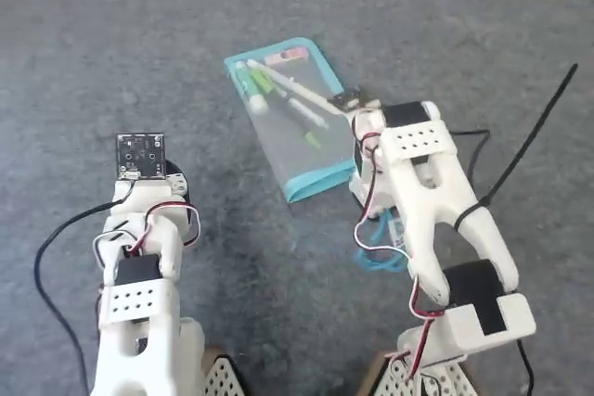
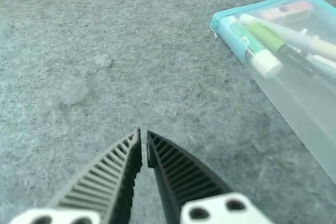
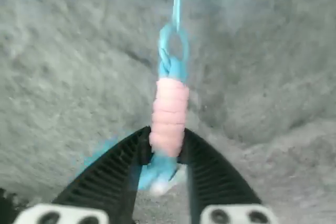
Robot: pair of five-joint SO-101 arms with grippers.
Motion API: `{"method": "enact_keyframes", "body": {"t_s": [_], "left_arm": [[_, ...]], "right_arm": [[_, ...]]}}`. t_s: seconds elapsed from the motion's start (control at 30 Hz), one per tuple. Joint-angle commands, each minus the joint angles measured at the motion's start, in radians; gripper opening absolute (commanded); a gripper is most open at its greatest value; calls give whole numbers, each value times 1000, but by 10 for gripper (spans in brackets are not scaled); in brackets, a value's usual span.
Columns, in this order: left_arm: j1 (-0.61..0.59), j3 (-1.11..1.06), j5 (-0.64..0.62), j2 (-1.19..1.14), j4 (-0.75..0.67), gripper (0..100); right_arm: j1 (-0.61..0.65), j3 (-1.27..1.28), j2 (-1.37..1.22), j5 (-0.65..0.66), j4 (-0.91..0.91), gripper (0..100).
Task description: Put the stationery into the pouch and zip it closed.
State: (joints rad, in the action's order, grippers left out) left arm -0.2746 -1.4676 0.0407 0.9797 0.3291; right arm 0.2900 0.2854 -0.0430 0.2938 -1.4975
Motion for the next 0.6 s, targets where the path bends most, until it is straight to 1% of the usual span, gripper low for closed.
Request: {"method": "enact_keyframes", "body": {"t_s": [0.0,0.07,0.13,0.3,0.37,0.57], "left_arm": [[3,12,-9,43,5,15],[2,12,-9,43,5,15],[2,12,-9,43,5,15],[2,12,-9,43,5,15],[2,10,-9,43,5,15],[2,8,-9,43,5,15]], "right_arm": [[-10,58,99,25,81,222],[-8,97,139,32,117,270],[-12,110,185,32,133,290],[-12,109,240,34,163,288],[-16,110,239,55,196,288],[-15,107,120,135,309,288]]}}
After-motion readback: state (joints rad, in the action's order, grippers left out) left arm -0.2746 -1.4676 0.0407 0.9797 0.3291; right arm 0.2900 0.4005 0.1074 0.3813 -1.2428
